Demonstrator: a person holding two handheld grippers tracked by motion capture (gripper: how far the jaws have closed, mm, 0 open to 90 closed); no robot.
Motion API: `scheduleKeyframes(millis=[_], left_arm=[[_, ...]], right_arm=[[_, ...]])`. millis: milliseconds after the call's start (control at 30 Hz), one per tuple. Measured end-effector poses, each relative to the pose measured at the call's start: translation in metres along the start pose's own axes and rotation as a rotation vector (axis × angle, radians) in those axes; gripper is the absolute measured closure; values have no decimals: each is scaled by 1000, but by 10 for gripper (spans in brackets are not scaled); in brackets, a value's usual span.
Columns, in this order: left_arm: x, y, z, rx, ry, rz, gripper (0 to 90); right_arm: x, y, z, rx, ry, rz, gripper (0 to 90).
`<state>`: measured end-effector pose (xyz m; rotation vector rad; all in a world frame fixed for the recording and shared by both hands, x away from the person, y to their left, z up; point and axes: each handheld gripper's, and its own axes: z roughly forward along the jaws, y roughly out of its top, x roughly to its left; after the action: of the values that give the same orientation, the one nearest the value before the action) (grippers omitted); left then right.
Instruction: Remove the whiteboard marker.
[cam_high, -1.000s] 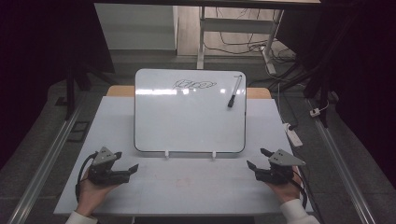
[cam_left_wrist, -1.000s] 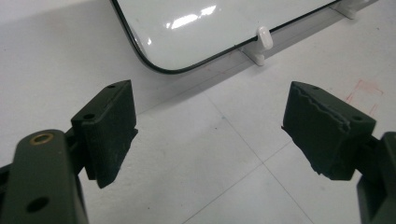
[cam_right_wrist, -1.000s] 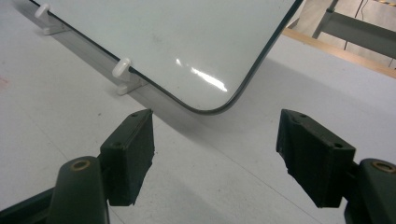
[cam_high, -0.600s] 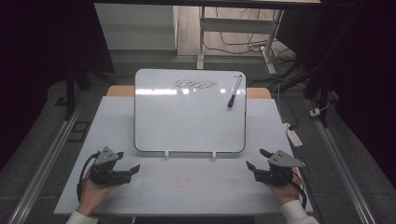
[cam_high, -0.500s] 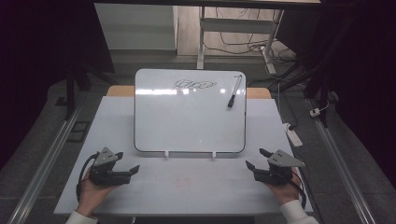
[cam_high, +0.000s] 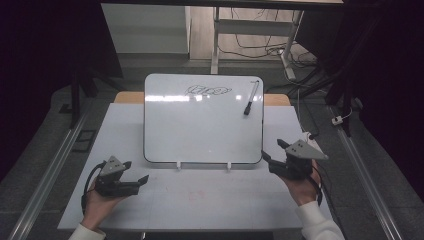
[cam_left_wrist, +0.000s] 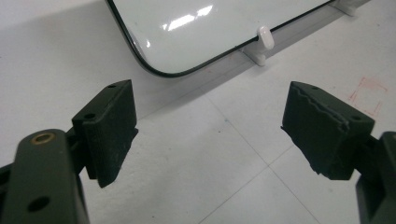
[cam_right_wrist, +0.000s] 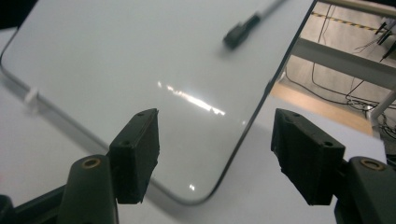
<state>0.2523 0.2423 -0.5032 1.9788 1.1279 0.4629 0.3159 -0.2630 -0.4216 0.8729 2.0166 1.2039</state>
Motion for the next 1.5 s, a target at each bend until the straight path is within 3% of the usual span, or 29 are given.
scheduleKeyframes(millis=[133,167,200,300,633,1133,1500], left_arm=[[0,0,2,10,2,5,188],[0,0,2,10,2,5,188],[-1,0,3,14,5,9,189],[-2,0,4,20,5,16,188],[-4,-1,6,36,23,36,188],[-4,-2,8,44,25,52,189],[-4,-3,8,42,25,66,189]], right_arm=[[-4,31,9,-23,-15,12,337],[-4,31,9,-23,-15,12,337],[-6,46,16,-30,-21,19,340],[-10,65,27,-33,-25,36,342],[-22,106,62,-2,-87,81,361],[-42,127,124,107,-174,146,474],[-46,127,148,132,-241,195,559]])
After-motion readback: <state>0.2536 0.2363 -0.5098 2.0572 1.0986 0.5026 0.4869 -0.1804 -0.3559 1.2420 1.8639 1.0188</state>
